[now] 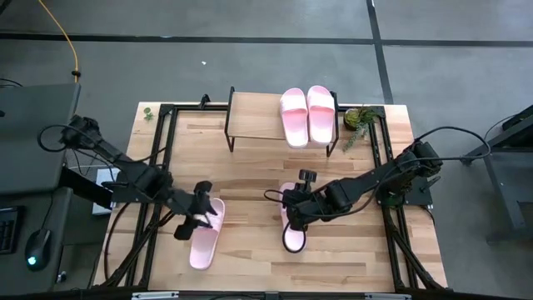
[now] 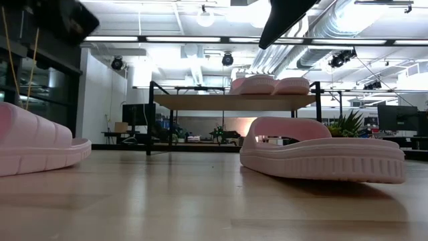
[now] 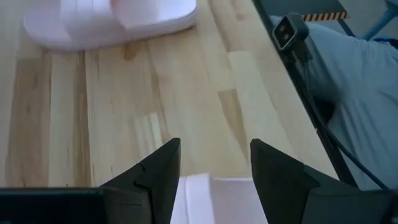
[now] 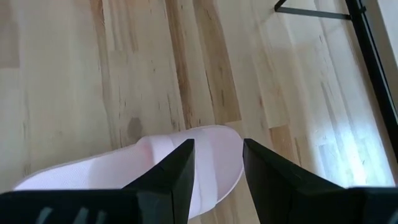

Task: Pick and place slides into the shelf
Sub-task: Put the pink slide on the shelf

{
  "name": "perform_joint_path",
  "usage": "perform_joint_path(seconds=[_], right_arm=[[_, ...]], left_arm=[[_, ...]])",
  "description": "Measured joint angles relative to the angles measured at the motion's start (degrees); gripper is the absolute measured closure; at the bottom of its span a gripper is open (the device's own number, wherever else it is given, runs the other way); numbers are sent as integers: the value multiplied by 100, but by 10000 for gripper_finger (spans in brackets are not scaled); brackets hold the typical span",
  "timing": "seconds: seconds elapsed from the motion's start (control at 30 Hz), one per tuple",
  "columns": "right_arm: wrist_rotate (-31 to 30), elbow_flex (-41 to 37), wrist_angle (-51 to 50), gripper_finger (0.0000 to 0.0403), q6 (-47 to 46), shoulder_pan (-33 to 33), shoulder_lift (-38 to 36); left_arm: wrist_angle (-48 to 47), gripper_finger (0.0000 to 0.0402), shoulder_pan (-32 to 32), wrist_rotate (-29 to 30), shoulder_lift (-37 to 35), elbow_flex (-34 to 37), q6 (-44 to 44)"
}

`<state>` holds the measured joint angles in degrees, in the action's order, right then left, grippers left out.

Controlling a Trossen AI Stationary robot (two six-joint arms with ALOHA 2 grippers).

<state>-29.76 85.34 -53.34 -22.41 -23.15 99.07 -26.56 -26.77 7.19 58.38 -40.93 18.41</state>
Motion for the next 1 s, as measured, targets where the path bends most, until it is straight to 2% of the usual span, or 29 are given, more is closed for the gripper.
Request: perform_joint_path(seconds=[0.23,0.4,0.7,1.0], right_arm=[[0,0,33,276,-221,28,0],[113,0,181,276,-466,28,0],[141,0,729,276,-452,-147,0],[140,0,965,276,-452,-334,0]], left_arm=[[17,222,-995,1228,43,-120,117],[21,222,-1515,1804,332,-122,292],[-272,222,-1641,1902,1239,-404,918],[-1361,222,-1641,1791,2434,-1117,1530]])
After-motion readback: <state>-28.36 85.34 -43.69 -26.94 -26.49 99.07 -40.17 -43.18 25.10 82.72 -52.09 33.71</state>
